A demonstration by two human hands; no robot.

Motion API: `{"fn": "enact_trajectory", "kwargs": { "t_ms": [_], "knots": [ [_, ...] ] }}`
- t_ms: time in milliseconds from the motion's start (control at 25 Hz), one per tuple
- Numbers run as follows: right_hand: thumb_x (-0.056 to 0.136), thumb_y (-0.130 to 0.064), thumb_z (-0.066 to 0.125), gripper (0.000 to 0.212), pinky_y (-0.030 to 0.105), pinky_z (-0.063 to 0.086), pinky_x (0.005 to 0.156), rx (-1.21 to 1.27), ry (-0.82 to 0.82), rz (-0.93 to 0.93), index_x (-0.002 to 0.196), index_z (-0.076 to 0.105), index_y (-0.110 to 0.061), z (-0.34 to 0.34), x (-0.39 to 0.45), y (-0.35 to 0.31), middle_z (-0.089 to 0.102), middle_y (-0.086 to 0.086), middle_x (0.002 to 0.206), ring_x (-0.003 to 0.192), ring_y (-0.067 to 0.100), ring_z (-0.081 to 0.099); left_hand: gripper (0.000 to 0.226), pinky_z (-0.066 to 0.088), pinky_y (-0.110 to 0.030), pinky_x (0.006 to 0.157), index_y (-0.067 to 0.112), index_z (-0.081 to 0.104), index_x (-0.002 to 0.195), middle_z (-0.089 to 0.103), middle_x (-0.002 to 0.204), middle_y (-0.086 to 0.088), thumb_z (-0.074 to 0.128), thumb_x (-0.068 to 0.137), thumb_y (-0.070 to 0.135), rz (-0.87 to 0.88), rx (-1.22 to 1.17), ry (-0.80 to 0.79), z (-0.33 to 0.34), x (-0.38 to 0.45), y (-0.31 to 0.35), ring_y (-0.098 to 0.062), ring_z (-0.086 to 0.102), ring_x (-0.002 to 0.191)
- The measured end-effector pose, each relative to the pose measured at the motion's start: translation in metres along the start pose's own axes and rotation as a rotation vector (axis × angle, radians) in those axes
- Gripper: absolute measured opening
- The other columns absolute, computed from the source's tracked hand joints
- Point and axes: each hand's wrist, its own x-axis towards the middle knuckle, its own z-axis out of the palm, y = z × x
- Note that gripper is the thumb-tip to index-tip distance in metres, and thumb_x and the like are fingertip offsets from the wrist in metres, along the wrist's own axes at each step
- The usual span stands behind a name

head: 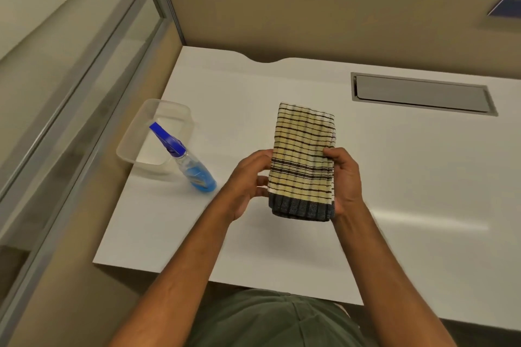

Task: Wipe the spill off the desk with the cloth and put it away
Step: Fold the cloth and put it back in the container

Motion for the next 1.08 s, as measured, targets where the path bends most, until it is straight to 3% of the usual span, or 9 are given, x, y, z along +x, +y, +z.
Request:
{"fn": "enact_trajectory", "kwargs": {
  "t_ms": [200,320,400,600,720,800,880,960,1080],
  "knots": [
    [0.096,0.000,0.045,0.055,0.060,0.055,0.103,-0.295,-0.056,-0.166,0.147,0.053,-0.018,0.005,0.002,-0.007,0.065,0.016,0.142,0.127,0.039,0.065,0.036,0.061,-0.040,0.080,0.026,0.074,0.119,0.078,0.111,-0.004,0.044,0.109,0.042,-0.010,-0.155,-0.052,-0.009,0.000,-0.005,-0.021,0.075,0.096],
    [0.092,0.006,0.052,0.047,0.046,0.058,0.103,-0.546,-0.102,-0.207,0.127,0.069,-0.020,0.004,0.001,-0.014,0.068,0.008,0.138,0.127,0.030,0.065,0.030,0.060,-0.028,0.065,0.026,0.078,0.107,0.078,0.099,0.000,0.049,0.107,0.035,0.030,-0.158,-0.002,-0.013,0.000,-0.003,-0.016,0.072,0.086],
    [0.095,0.008,0.053,0.041,0.038,0.057,0.102,-0.809,-0.176,-0.193,0.102,0.078,-0.024,0.006,-0.002,-0.021,0.062,-0.003,0.148,0.137,0.023,0.059,0.032,0.057,-0.025,0.059,0.026,0.081,0.099,0.080,0.094,0.002,0.050,0.105,0.034,0.036,-0.165,0.049,-0.014,0.002,-0.001,-0.016,0.073,0.083],
    [0.091,0.019,0.048,0.047,0.035,0.056,0.099,-1.179,-0.169,-0.141,0.070,0.070,-0.017,0.008,-0.002,-0.027,0.061,-0.009,0.146,0.134,0.013,0.059,0.042,0.059,-0.023,0.063,0.028,0.084,0.085,0.080,0.087,0.004,0.047,0.105,0.030,-0.003,-0.329,0.143,-0.019,0.001,-0.002,-0.010,0.071,0.078],
    [0.090,0.023,0.044,0.047,0.036,0.055,0.107,-1.228,-0.150,-0.150,0.064,0.057,-0.013,0.006,0.002,-0.026,0.062,-0.003,0.145,0.134,0.013,0.060,0.052,0.059,-0.027,0.070,0.021,0.080,0.107,0.081,0.100,-0.001,0.041,0.106,0.055,-0.055,-0.341,0.143,-0.025,-0.002,0.001,-0.016,0.073,0.088],
    [0.088,0.024,0.039,0.047,0.037,0.053,0.108,-1.243,-0.148,-0.155,0.061,0.050,-0.013,0.004,0.005,-0.029,0.062,-0.002,0.146,0.136,0.016,0.059,0.071,0.060,-0.029,0.082,0.019,0.076,0.120,0.080,0.114,-0.005,0.032,0.102,0.071,-0.063,-0.259,0.090,-0.031,-0.002,0.004,-0.018,0.076,0.100],
    [0.089,0.024,0.036,0.050,0.039,0.053,0.108,-1.231,-0.159,-0.173,0.060,0.049,-0.015,0.001,0.009,-0.029,0.063,-0.001,0.147,0.137,0.018,0.059,0.071,0.058,-0.035,0.096,0.023,0.074,0.124,0.078,0.120,-0.002,0.038,0.096,0.077,-0.048,-0.166,0.047,-0.031,-0.001,0.004,-0.018,0.074,0.113],
    [0.091,0.021,0.037,0.052,0.036,0.056,0.104,-1.126,-0.149,-0.194,0.060,0.053,-0.018,-0.002,0.014,-0.026,0.064,0.000,0.146,0.134,0.022,0.062,0.057,0.056,-0.042,0.106,0.024,0.071,0.128,0.078,0.121,0.001,0.059,0.092,0.066,-0.009,-0.078,0.027,-0.026,-0.001,0.002,-0.018,0.073,0.117],
    [0.098,0.010,0.040,0.041,0.031,0.061,0.088,-0.881,-0.071,-0.227,0.079,0.059,-0.021,-0.006,0.024,-0.017,0.065,0.001,0.145,0.125,0.024,0.068,0.040,0.057,-0.048,0.105,0.020,0.070,0.125,0.079,0.116,0.000,0.075,0.091,0.040,0.064,-0.065,0.125,-0.021,0.007,-0.005,-0.020,0.076,0.111]
  ]
}}
